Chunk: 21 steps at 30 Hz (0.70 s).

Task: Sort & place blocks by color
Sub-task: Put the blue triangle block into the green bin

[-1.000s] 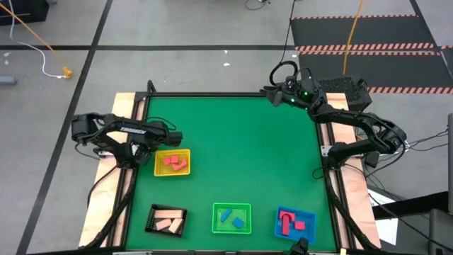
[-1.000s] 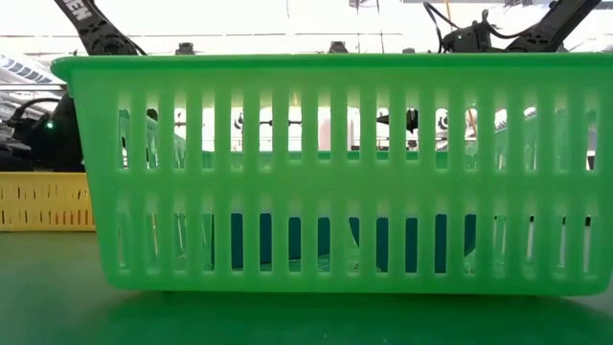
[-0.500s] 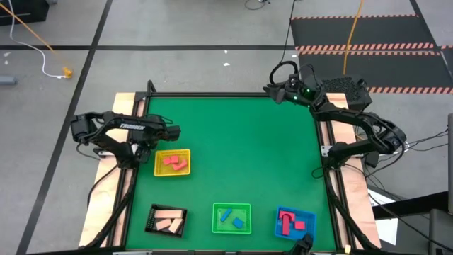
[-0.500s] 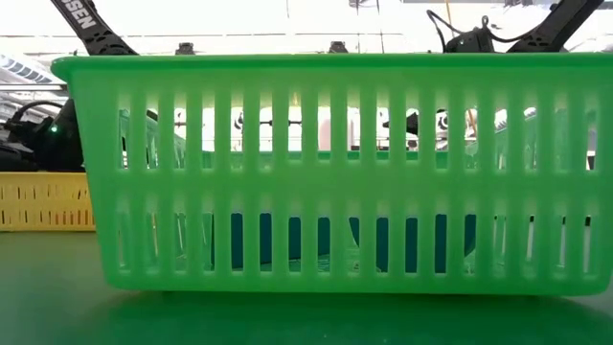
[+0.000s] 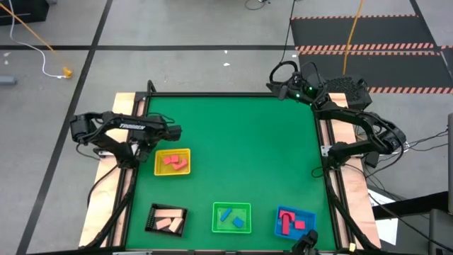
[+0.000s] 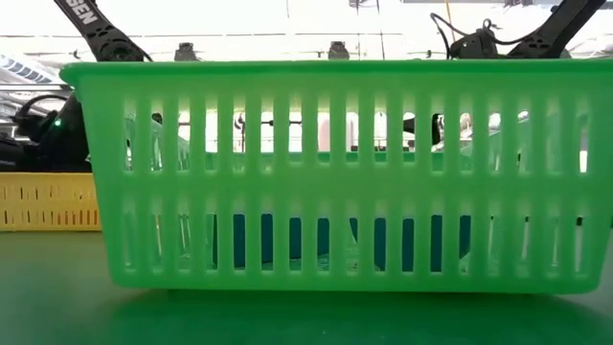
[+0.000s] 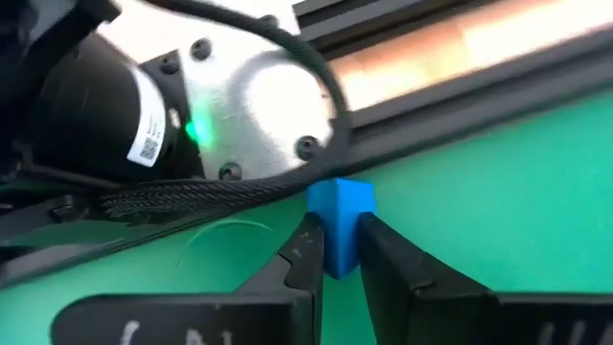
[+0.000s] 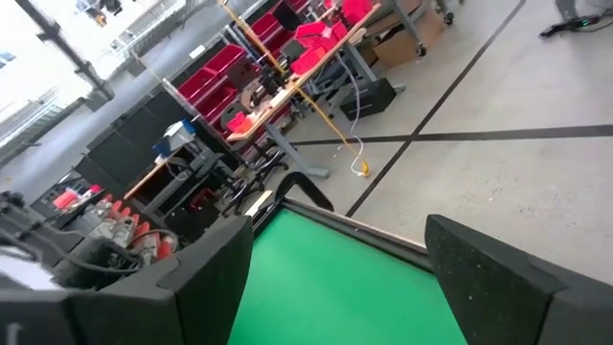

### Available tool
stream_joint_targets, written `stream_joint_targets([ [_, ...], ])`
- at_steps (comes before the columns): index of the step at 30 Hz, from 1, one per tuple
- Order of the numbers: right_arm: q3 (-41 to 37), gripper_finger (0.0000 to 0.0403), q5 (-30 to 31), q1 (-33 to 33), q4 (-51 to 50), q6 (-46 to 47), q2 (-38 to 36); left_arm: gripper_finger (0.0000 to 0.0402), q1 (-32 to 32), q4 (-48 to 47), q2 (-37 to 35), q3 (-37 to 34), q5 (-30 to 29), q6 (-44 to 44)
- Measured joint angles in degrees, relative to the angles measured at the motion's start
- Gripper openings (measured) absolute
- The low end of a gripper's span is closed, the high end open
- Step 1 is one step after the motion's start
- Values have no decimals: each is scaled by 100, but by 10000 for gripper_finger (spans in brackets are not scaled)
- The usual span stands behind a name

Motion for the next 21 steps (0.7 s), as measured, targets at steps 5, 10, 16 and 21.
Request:
stream_joint_targets([
  [5, 0, 302, 51, 0, 51, 0, 0, 39, -27, 450, 1, 382, -443, 828],
  [10, 0, 302, 59, 2, 50, -8, 0, 26, -49, 1227, 13, 630, -1111, 1661],
  [16, 0, 302, 63, 4, 40, 8, 2, 8, -37, 3305, 3, 704, -2131, 3061],
  [21, 0, 302, 63, 7, 39, 209, 2, 7, 0, 5386, 6, 699, -2106, 4792],
])
